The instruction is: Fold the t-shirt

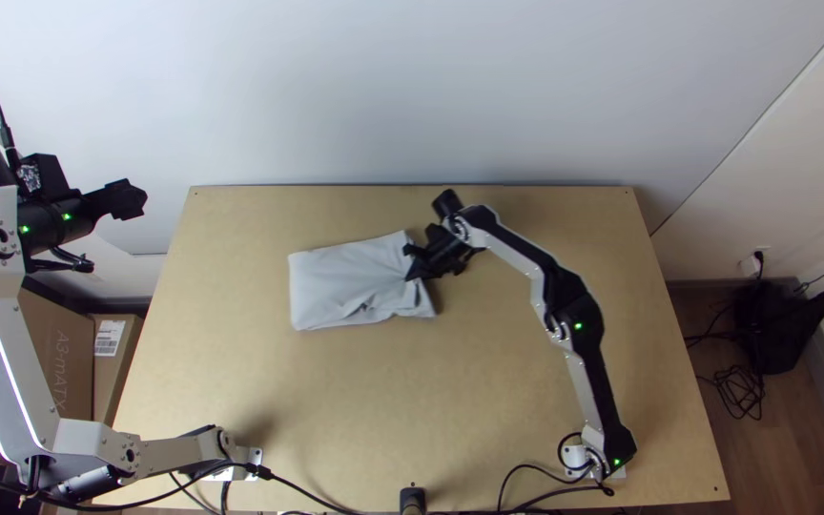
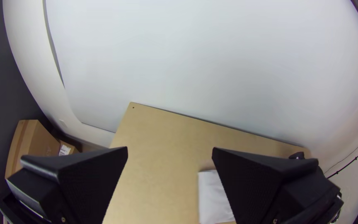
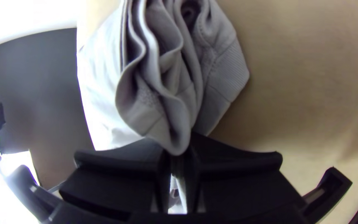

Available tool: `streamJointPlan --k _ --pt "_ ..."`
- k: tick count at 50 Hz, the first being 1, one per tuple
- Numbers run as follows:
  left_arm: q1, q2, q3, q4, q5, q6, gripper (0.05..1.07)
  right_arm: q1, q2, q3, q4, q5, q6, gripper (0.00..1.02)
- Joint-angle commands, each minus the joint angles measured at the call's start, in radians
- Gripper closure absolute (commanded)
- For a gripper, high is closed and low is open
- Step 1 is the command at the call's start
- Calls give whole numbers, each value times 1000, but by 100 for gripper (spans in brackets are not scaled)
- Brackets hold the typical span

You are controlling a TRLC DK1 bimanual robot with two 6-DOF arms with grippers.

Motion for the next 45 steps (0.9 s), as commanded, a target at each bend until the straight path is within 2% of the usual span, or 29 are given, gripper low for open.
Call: streamJointPlan --k 1,13,29,38,45 --pt "0 9 39 -6 13 13 9 -120 -77 -103 -2 29 -53 100" --pt "-3 15 44 -6 15 13 9 -409 -133 -172 10 28 -162 100" --pt "-11 15 49 -7 13 13 9 -774 -122 -136 46 29 -144 100" --pt "-19 15 50 -7 15 13 9 -936 -116 -141 49 31 -164 100" --pt "-20 12 50 -7 15 13 9 -1047 -117 -150 47 29 -204 100"
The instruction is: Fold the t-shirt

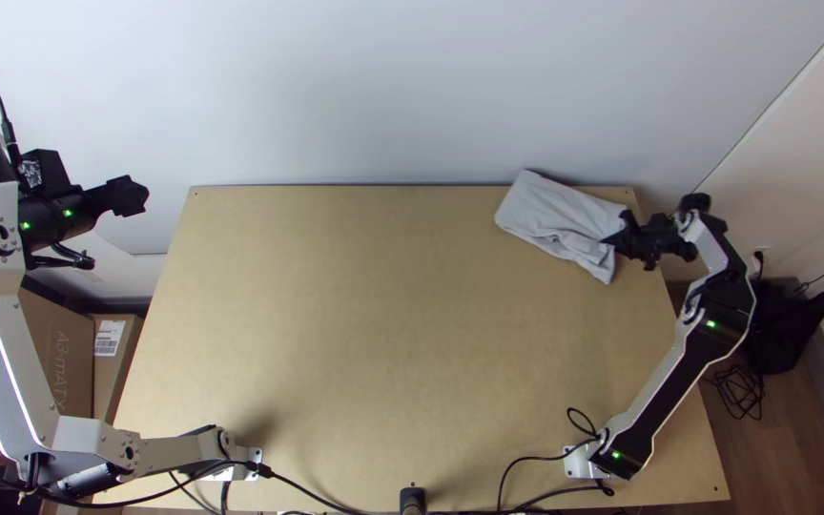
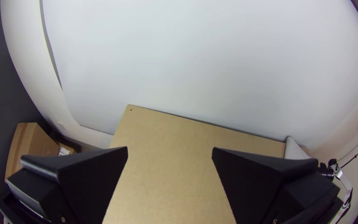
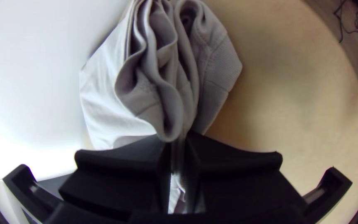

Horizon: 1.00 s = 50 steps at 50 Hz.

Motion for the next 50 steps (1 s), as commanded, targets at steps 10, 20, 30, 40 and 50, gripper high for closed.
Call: streamJointPlan --k 10,20,30,40,50 --pt "-8 -5 28 -15 15 13 9 -165 -23 4 -21 20 -154 61" --pt "-17 -8 26 -15 15 3 9 -214 -154 2 62 209 -232 3" --pt "-67 -48 26 -15 15 -17 9 -203 -465 -108 289 361 -334 3" --pt "-120 -116 6 17 15 -64 9 -91 -829 -268 452 387 -400 3" --pt "-133 -320 -245 290 15 -96 9 84 -1143 -357 533 476 -421 3"
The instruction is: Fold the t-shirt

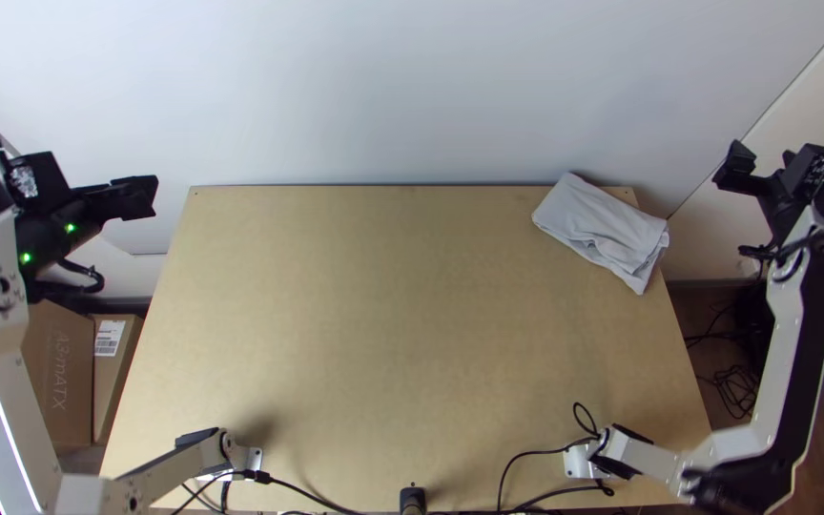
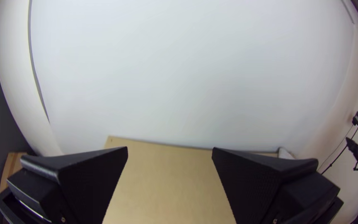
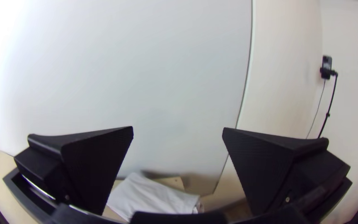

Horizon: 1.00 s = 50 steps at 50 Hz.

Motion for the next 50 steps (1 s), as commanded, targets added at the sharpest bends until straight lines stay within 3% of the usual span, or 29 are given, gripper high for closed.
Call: streamJointPlan --k 1,11,20,25,33,38,43,46,50 --pt "-12 -142 -162 131 11 -43 9 80 -158 -65 29 38 -25 3" --pt "-10 -376 -455 332 -15 -83 9 210 -447 -200 84 96 -11 3" --pt "-6 -647 -739 561 -92 -98 10 221 -657 -354 93 116 14 3" --pt "-3 -762 -868 645 -134 -102 10 218 -801 -498 173 116 9 3" --pt "5 -935 -1083 802 -172 -110 10 233 -993 -656 159 114 7 3" --pt "5 -1015 -1213 886 -172 -95 10 247 -1129 -800 268 114 9 3" --pt "4 -1075 -1342 972 -170 -56 10 262 -1268 -1018 575 107 9 3" --pt "4 -1121 -1433 1039 -161 -23 10 250 -1263 -1017 522 114 23 3" --pt "1 -1181 -1538 1122 -157 -23 9 245 -1261 -1084 584 127 32 3"
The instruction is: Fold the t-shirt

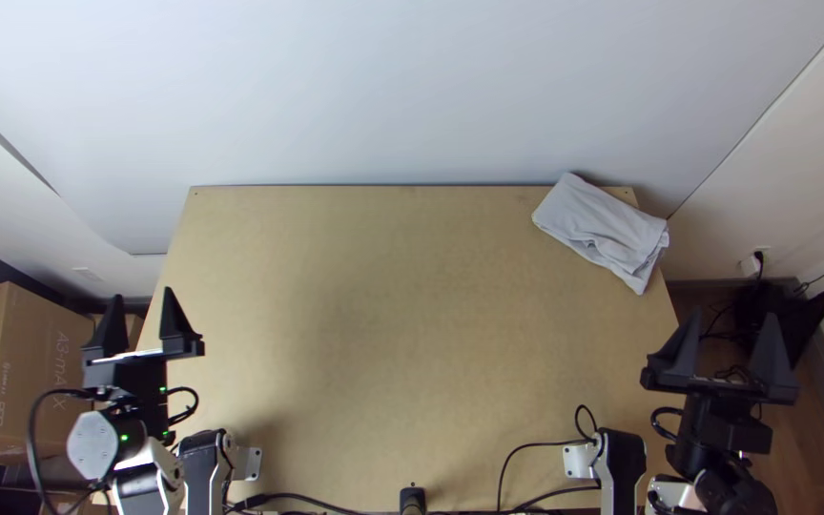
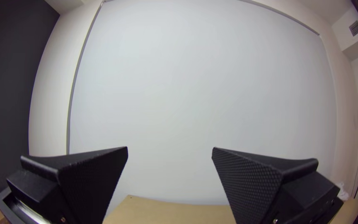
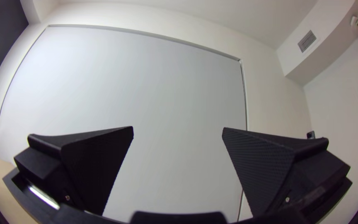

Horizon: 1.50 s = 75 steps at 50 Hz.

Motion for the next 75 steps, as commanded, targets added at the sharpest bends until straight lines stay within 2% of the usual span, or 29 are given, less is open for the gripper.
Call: streamJointPlan --k 1,4,8,18,23,26,32,37,42,75 --pt "-4 -66 -134 115 10 28 10 -4 -4 -103 106 15 14 3" --pt "-10 -65 -178 139 13 35 10 1 -6 -157 175 13 30 3" --pt "-14 -66 -274 254 20 39 10 11 -6 -224 182 12 45 3" --pt "-71 -66 -444 300 22 42 9 47 -6 -444 152 12 19 3" --pt "-99 -65 -450 215 20 21 9 60 -6 -500 112 10 33 3" --pt "-125 -66 -452 165 20 -11 9 85 -6 -499 -3 10 76 3" --pt "-137 -66 -447 29 20 -4 10 88 -3 -499 -209 29 76 3" --pt "-131 -63 -445 9 -7 2 10 62 -1 -496 -226 118 68 3" --pt "-128 -65 -445 9 -7 2 9 34 -1 -497 -227 118 68 3" --pt "-128 -65 -445 9 -7 2 9 37 -1 -496 -227 118 68 3"
